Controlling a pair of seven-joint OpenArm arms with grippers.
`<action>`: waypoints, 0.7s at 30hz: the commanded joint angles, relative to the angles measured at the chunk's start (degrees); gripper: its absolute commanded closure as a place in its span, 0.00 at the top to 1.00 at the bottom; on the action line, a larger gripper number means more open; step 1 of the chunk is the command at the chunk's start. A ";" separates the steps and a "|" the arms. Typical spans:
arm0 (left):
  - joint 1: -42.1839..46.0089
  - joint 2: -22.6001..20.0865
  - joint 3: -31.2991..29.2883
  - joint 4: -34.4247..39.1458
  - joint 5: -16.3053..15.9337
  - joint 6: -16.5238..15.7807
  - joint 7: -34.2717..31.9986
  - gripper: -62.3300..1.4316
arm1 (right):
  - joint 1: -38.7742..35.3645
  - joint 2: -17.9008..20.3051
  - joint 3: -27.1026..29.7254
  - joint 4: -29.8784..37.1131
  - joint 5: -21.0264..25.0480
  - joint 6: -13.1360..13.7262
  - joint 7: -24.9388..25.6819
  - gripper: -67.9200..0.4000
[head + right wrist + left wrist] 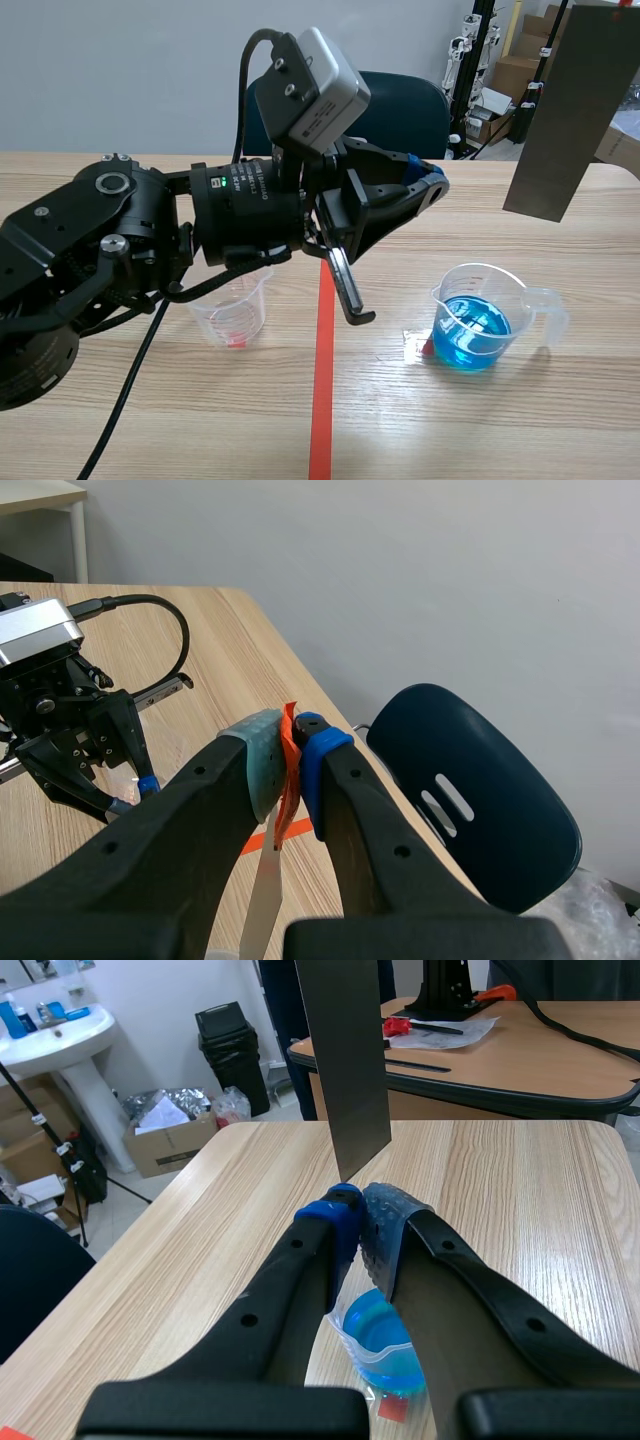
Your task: Do the redox reaction experiment. lower the plate into the blue solution
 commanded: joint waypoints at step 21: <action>3.98 -2.51 -1.29 0.59 -0.76 0.74 -5.31 0.23 | 0.68 0.59 1.11 0.52 1.09 0.35 1.07 0.01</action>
